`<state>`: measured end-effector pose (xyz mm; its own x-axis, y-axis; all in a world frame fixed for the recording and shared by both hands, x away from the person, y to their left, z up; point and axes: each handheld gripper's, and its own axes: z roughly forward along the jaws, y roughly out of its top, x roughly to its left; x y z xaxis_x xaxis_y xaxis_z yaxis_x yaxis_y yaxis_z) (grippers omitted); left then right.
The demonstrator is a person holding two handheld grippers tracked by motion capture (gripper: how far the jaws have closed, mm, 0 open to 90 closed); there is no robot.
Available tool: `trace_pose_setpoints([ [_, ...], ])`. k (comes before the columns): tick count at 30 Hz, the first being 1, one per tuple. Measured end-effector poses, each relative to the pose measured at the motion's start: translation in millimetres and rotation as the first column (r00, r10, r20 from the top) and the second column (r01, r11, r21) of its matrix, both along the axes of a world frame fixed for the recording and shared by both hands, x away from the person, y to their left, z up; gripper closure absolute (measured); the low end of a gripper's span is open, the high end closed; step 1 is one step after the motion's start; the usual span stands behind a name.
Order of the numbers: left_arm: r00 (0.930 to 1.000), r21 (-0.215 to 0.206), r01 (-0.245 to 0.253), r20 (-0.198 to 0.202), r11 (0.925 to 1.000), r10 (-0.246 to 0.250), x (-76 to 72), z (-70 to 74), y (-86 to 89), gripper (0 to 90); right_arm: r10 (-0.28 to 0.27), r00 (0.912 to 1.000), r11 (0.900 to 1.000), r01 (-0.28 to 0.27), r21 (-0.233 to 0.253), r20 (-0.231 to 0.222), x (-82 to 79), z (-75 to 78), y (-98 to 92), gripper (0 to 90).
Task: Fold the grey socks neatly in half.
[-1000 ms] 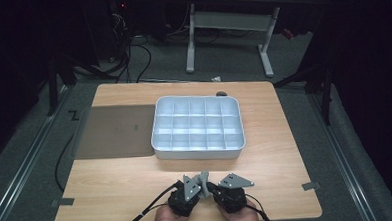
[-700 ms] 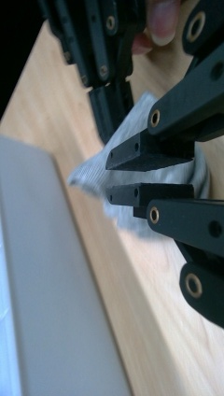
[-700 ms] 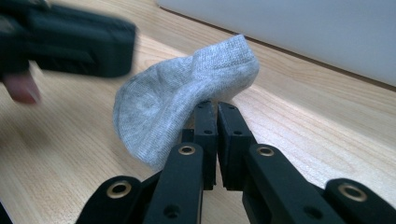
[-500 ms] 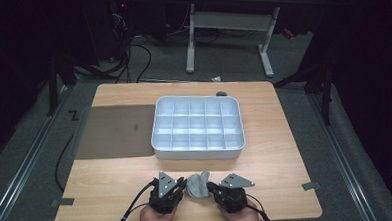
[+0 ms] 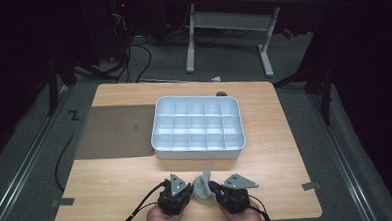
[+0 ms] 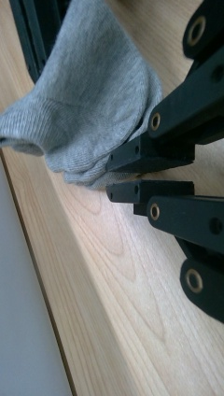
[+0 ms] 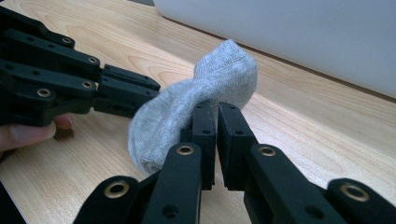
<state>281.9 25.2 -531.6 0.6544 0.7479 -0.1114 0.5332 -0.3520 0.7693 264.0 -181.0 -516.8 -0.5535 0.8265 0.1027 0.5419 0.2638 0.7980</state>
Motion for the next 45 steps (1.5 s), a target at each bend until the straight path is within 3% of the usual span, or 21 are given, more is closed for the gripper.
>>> trace_pose_setpoints([
  [26, 0.9995, 0.029, 0.028, 0.014, 0.9992, -0.029, -5.5, 1.7, -14.6, 83.9, 0.025, 0.9992, 0.999, -0.026, 0.026, 0.033, -5.8, 8.6, 2.0, 86.5],
  [37, 0.9992, 0.035, 0.037, 0.016, 0.9987, -0.037, -6.9, 0.9, -13.2, 85.1, 0.057, 0.9979, 0.998, -0.055, 0.039, -0.033, -2.0, -7.5, 8.0, 87.8],
  [42, 0.9992, 0.020, 0.028, 0.027, 0.9994, -0.029, -8.3, 3.1, -9.0, 84.1, 0.060, 0.9964, 0.995, -0.055, 0.079, -0.060, 1.9, -11.9, 4.0, 90.0],
  [45, 0.9982, -0.014, 0.027, 0.053, 0.9995, -0.026, -10.9, 11.6, -6.0, 84.4, 0.062, 0.9962, 0.995, -0.056, 0.086, -0.062, 2.4, -12.7, 3.5, 90.0],
])
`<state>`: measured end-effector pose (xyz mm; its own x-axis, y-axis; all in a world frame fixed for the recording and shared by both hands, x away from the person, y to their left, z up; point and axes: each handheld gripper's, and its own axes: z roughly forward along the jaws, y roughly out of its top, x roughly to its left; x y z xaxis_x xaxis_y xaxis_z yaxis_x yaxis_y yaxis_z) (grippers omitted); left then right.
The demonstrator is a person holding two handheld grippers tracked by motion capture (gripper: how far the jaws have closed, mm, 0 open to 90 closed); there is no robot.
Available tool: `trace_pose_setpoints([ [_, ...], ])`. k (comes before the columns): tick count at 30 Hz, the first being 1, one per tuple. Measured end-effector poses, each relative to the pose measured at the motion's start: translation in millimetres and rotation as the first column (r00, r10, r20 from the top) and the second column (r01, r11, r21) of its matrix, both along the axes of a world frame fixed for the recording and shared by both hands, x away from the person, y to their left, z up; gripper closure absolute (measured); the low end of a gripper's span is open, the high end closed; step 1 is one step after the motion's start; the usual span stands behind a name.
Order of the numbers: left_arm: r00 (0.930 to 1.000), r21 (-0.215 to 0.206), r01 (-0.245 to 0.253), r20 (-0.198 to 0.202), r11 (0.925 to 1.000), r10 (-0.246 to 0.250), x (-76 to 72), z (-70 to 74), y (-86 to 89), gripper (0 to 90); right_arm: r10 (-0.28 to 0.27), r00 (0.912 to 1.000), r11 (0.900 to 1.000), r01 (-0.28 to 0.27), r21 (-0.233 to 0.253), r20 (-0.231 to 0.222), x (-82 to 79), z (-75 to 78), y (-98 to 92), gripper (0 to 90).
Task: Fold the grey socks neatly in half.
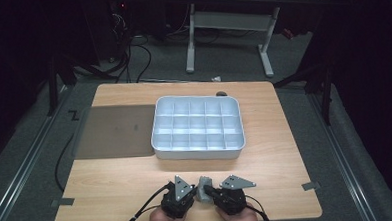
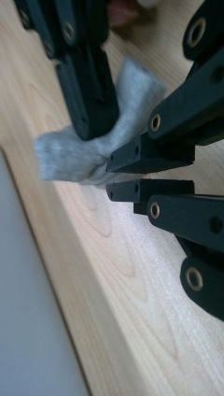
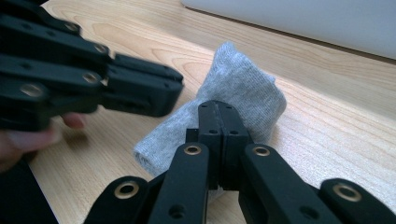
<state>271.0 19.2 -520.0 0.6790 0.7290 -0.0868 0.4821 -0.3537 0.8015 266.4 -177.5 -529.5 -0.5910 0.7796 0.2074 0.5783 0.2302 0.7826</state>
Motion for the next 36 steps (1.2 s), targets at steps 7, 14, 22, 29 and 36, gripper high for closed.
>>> trace_pose_setpoints([
  [7, 0.9979, -0.018, 0.037, 0.053, 0.9991, -0.036, -6.1, 9.7, -9.7, 86.8, 0.004, 1.0000, 1.000, -0.004, 0.005, 0.001, 0.6, -0.6, -0.6, 90.0],
  [14, 0.9980, 0.004, 0.038, 0.051, 0.9993, -0.038, -3.9, 1.1, -12.6, 88.2, 0.008, 1.0000, 1.000, -0.008, 0.016, -0.005, 1.5, -1.0, -2.0, 90.0],
  [22, 0.9976, 0.027, 0.040, 0.056, 0.9988, -0.041, -3.9, -4.0, -14.5, 90.0, 0.005, 0.9999, 1.000, -0.005, 0.024, -0.009, 1.7, -1.2, -2.5, 90.0],
  [29, 0.9973, 0.037, 0.037, 0.061, 0.9986, -0.039, -4.3, -4.3, -15.6, 90.0, 0.018, 0.9994, 0.998, -0.016, 0.059, -0.028, 3.2, -0.6, -7.3, 83.7],
  [36, 0.9974, 0.042, 0.036, 0.061, 0.9985, -0.038, -4.5, -3.8, -16.2, 90.0, 0.013, 0.9996, 0.998, -0.011, 0.066, -0.027, 2.0, 2.7, -14.5, 72.2],
])
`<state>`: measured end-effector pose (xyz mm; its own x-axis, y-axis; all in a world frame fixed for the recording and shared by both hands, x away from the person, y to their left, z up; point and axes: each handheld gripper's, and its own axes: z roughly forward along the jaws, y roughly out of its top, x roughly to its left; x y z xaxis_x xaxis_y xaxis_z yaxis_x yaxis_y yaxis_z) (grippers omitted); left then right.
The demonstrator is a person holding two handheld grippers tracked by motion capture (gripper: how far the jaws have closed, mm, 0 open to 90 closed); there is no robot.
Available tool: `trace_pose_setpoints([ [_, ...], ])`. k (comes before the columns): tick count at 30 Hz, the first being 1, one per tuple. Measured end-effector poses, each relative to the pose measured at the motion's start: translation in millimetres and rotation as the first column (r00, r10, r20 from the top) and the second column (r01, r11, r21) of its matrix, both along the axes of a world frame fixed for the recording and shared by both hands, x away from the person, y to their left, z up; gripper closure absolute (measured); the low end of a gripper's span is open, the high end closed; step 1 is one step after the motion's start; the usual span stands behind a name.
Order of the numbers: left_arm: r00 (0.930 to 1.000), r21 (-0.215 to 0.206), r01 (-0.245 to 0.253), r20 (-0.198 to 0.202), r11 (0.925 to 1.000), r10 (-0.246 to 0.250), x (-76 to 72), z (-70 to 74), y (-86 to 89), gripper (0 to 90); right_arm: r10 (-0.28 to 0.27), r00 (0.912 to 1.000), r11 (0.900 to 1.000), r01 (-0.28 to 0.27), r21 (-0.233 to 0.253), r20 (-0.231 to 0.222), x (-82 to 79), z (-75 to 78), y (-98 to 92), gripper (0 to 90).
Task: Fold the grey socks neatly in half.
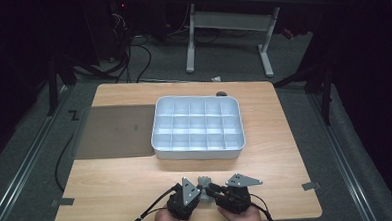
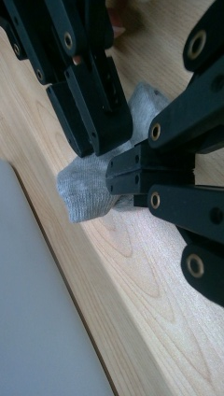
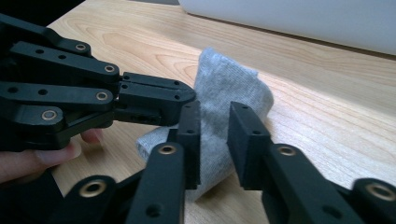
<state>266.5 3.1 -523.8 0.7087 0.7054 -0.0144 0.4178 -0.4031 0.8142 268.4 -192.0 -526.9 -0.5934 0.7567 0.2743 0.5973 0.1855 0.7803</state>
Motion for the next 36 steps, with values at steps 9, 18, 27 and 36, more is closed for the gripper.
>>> trace_pose_setpoints([
  [9, 1.0000, 0.004, -0.009, 0.004, 1.0000, 0.008, -1.2, -0.1, 0.2, 90.0, -0.045, 0.9984, 0.999, 0.046, 0.009, -0.035, 0.4, 0.3, -4.5, 59.7],
  [18, 0.9999, 0.000, -0.010, 0.004, 0.9999, 0.010, -1.0, -0.1, 0.3, 90.0, -0.053, 0.9969, 0.998, 0.055, 0.033, -0.059, 0.7, 1.0, -5.1, 56.8],
  [27, 0.9999, -0.002, -0.013, 0.001, 0.9999, 0.013, -0.9, -0.2, 0.3, 90.0, -0.072, 0.9951, 0.996, 0.075, 0.051, -0.068, 0.6, 0.8, -4.5, 52.4],
  [36, 0.9999, -0.003, -0.012, 0.002, 0.9999, 0.012, -1.3, -1.0, 1.2, 90.0, -0.060, 0.9913, 0.997, 0.065, 0.036, -0.117, 3.8, -5.9, -0.5, 52.7],
])
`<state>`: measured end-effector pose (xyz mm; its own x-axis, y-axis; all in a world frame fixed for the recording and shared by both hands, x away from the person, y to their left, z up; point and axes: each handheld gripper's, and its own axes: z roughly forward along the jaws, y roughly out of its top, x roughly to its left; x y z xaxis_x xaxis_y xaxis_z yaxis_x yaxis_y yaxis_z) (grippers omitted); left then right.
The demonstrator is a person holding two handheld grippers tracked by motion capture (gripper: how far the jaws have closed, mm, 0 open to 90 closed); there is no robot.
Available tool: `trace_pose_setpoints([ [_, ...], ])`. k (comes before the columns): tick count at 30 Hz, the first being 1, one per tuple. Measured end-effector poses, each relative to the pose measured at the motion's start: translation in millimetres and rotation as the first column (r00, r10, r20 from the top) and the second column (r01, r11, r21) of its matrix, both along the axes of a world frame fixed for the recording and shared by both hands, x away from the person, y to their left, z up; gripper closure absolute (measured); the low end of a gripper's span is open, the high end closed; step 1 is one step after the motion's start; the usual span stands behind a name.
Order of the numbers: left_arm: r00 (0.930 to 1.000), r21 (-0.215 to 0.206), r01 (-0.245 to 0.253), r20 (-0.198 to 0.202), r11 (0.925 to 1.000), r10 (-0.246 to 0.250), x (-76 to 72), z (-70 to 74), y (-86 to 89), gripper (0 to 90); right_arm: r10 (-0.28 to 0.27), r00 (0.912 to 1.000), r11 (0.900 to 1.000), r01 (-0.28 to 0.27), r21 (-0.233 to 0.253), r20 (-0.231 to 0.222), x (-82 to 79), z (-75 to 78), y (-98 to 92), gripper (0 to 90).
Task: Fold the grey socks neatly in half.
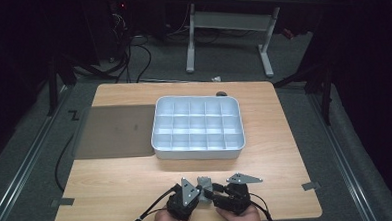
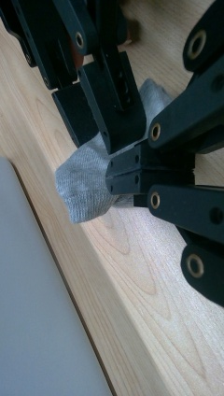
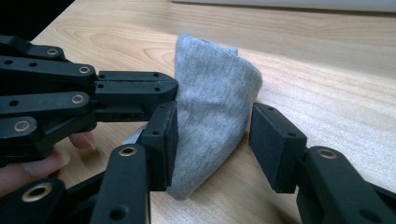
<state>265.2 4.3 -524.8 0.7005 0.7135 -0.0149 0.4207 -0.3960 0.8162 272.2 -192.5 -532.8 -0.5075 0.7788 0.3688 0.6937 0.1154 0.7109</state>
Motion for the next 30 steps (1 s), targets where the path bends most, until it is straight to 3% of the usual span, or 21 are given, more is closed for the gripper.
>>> trace_pose_setpoints([
  [13, 0.9999, -0.019, -0.012, -0.008, 0.9998, 0.012, -1.8, -0.7, 10.7, 86.0, 0.031, 0.9993, 0.999, -0.031, 0.011, -0.022, 2.3, -2.5, 1.8, 52.8],
  [22, 0.9985, 0.017, -0.007, -0.055, 0.9998, 0.008, 1.7, -6.5, 11.3, 89.4, 0.044, 0.9983, 0.999, -0.043, 0.024, -0.037, 3.6, -2.9, 3.2, 55.9],
  [30, 0.9982, 0.039, -0.009, -0.059, 0.9992, 0.011, 2.3, -7.8, 8.3, 90.0, 0.056, 0.9965, 0.997, -0.053, 0.058, -0.062, 4.4, -4.2, 5.0, 60.6],
])
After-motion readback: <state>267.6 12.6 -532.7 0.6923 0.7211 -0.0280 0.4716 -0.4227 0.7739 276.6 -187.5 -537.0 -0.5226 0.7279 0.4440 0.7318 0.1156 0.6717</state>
